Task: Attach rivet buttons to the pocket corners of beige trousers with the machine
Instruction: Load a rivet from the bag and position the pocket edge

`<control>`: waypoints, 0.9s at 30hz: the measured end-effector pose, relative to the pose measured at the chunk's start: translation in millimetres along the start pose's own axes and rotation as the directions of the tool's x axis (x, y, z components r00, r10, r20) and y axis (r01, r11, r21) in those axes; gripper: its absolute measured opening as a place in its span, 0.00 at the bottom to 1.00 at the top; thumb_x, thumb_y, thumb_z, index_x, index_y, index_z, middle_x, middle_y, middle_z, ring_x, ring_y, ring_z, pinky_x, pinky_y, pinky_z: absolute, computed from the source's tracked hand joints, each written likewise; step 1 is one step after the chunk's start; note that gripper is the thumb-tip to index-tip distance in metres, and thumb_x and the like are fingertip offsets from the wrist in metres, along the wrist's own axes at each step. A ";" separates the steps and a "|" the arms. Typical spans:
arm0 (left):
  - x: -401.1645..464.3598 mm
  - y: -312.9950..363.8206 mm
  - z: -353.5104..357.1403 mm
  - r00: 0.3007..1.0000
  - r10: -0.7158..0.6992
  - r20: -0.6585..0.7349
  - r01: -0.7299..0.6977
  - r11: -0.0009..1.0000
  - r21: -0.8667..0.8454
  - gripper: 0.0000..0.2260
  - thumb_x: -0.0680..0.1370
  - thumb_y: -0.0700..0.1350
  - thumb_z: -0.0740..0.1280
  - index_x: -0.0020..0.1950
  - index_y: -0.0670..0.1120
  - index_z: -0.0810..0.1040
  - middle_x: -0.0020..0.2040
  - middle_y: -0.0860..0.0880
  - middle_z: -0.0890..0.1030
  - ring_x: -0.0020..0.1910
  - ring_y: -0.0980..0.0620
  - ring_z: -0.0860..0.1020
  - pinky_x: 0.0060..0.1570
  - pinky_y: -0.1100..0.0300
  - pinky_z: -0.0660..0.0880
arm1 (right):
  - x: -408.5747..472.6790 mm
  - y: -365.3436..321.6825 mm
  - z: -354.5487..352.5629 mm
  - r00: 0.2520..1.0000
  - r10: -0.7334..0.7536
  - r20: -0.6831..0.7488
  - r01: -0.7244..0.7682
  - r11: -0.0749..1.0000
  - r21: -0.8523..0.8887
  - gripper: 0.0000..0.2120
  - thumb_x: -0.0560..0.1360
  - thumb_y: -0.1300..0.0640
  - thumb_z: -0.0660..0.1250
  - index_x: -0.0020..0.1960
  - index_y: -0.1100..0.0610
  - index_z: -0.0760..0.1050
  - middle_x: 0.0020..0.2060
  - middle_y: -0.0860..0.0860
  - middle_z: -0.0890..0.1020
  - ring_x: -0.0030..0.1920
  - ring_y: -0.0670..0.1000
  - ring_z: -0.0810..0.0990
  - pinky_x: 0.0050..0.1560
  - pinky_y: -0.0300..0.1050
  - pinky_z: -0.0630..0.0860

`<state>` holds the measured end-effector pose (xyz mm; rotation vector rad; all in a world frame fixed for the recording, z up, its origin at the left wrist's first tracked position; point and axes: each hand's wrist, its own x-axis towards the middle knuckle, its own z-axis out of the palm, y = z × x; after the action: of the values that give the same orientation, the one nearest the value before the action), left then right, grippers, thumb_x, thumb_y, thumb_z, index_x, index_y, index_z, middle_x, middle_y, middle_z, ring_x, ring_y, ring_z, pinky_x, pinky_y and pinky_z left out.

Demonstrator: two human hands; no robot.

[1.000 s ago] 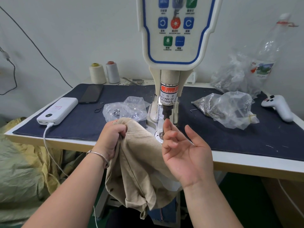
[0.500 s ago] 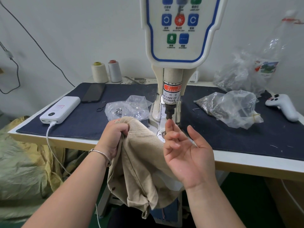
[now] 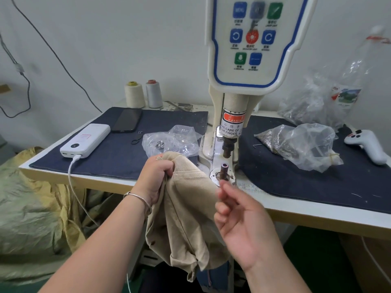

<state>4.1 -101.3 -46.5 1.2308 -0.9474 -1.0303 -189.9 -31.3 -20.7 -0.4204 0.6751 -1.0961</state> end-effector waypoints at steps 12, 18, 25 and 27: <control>5.2 18.5 -40.6 0.992 0.016 -0.122 0.015 0.969 0.248 0.10 0.54 0.37 0.57 0.27 0.49 0.59 0.26 0.51 0.59 0.29 0.51 0.56 0.30 0.56 0.51 | 107.1 -2.6 117.3 0.715 -0.545 0.438 0.514 -0.016 -0.858 0.11 0.73 0.70 0.61 0.47 0.57 0.78 0.39 0.49 0.79 0.43 0.53 0.78 0.45 0.48 0.75; 16.9 16.6 -53.2 0.993 -0.040 -0.112 0.075 0.942 0.327 0.15 0.57 0.32 0.60 0.24 0.50 0.58 0.23 0.54 0.58 0.26 0.54 0.55 0.23 0.63 0.53 | 181.1 6.6 132.2 0.864 -0.066 0.498 0.318 -0.696 -0.644 0.17 0.76 0.65 0.58 0.60 0.52 0.78 0.57 0.55 0.74 0.62 0.56 0.68 0.50 0.48 0.72; 18.4 14.5 -56.0 0.996 -0.010 -0.085 0.034 0.956 0.290 0.12 0.52 0.36 0.57 0.26 0.50 0.57 0.24 0.53 0.57 0.29 0.53 0.54 0.26 0.60 0.52 | 201.8 21.8 136.2 0.884 -0.073 0.462 0.219 -0.809 -0.545 0.12 0.76 0.61 0.61 0.58 0.56 0.77 0.57 0.56 0.71 0.60 0.56 0.67 0.47 0.46 0.70; 20.3 12.6 -57.1 0.997 -0.012 -0.080 0.036 0.950 0.311 0.12 0.54 0.36 0.58 0.26 0.49 0.57 0.24 0.53 0.58 0.29 0.52 0.54 0.28 0.58 0.52 | 203.3 22.2 135.7 0.880 -0.081 0.468 0.220 -0.804 -0.553 0.12 0.75 0.61 0.62 0.56 0.56 0.78 0.56 0.55 0.71 0.59 0.56 0.67 0.46 0.46 0.69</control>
<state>65.5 -104.8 -39.6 1.5362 -1.0651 -0.8655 -23.1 -209.4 5.6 -2.8214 1.5758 -0.1682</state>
